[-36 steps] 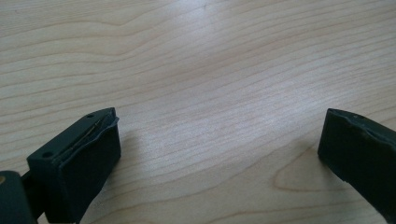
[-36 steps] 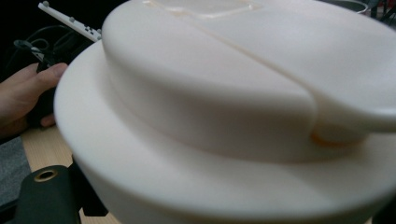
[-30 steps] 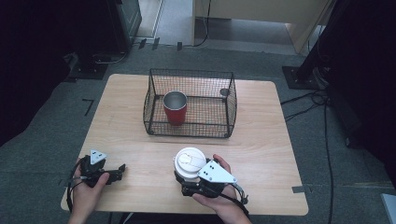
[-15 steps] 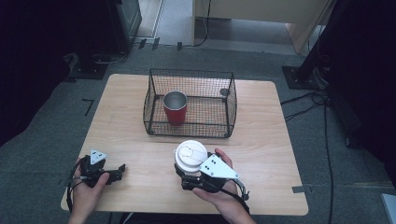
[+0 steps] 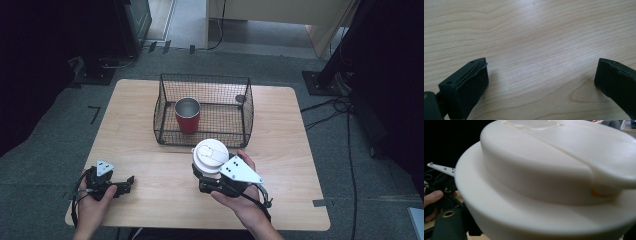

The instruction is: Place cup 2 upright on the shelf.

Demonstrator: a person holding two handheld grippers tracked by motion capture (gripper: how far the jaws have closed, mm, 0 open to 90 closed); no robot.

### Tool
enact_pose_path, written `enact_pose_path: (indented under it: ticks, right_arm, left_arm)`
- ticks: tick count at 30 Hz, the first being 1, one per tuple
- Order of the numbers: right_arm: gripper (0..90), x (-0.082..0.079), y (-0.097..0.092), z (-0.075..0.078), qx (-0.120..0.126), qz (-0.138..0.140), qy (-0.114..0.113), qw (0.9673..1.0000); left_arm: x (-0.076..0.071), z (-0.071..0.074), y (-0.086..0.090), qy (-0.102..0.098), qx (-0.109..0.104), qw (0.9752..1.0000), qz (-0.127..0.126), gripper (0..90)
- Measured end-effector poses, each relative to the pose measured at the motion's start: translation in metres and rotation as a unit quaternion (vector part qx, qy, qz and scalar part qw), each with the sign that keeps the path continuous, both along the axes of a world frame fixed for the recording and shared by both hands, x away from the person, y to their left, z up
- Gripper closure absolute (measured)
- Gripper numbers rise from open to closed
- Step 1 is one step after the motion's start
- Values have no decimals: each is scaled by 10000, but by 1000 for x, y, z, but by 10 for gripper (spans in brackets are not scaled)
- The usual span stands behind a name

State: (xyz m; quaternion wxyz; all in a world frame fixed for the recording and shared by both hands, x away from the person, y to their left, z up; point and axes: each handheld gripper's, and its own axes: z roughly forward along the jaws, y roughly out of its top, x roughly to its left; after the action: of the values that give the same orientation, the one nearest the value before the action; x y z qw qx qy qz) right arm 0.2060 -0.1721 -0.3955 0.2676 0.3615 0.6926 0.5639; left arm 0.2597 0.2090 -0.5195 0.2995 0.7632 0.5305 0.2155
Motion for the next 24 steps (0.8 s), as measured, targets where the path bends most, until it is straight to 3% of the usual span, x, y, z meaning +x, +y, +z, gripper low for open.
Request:
enact_pose_path:
  ticks: [24]
  right_arm:
    - [161, 36, -16, 25, 104, -498, -254, 9984]
  left_arm:
    - [0, 0, 0, -8, -3, 10000, 3, 0]
